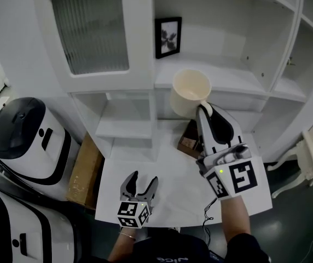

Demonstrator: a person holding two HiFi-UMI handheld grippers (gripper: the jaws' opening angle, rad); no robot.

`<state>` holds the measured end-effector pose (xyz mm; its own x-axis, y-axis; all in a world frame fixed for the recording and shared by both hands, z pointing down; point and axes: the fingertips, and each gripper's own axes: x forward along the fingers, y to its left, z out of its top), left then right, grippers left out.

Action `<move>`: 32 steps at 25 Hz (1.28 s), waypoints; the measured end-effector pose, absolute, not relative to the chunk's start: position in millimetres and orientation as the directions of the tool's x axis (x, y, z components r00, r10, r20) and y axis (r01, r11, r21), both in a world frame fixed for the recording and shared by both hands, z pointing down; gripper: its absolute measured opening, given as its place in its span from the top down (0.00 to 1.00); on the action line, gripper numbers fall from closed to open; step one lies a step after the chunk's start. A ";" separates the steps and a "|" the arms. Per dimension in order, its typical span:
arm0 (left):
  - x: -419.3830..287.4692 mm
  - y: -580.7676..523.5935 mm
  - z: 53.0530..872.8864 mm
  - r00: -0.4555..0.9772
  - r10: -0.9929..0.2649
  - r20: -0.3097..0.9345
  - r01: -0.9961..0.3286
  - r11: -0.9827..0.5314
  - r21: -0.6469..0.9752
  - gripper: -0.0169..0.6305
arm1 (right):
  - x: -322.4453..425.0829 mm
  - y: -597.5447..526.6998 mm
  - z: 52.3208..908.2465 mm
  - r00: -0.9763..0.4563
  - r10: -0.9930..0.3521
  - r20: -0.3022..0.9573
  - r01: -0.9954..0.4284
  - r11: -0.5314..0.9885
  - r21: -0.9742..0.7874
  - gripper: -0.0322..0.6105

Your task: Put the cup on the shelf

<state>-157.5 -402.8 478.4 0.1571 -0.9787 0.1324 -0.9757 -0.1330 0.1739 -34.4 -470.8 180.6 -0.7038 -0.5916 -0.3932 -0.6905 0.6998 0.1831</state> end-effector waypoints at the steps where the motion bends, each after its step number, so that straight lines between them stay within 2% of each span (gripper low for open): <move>1: -158.8 -403.8 477.6 0.152 -0.980 0.128 -0.975 -0.127 0.182 0.52 | -35.5 -477.8 174.4 -0.700 -0.596 -0.394 -0.693 0.700 0.171 0.87; 14: -191.3 -394.6 478.1 0.045 -0.991 0.123 -0.976 -0.018 0.218 0.52 | -76.8 -560.8 144.3 -0.698 -0.655 -0.289 -0.703 0.704 0.102 0.87; 29: -199.4 -388.7 481.6 0.045 -0.991 0.125 -0.969 -0.013 0.246 0.52 | -107.7 -602.2 145.6 -0.687 -0.710 -0.157 -0.725 0.683 0.084 0.87; 32: -195.4 -388.4 478.0 0.061 -0.991 0.115 -0.969 -0.031 0.244 0.52 | -109.3 -606.9 147.7 -0.683 -0.721 -0.117 -0.728 0.686 0.026 0.87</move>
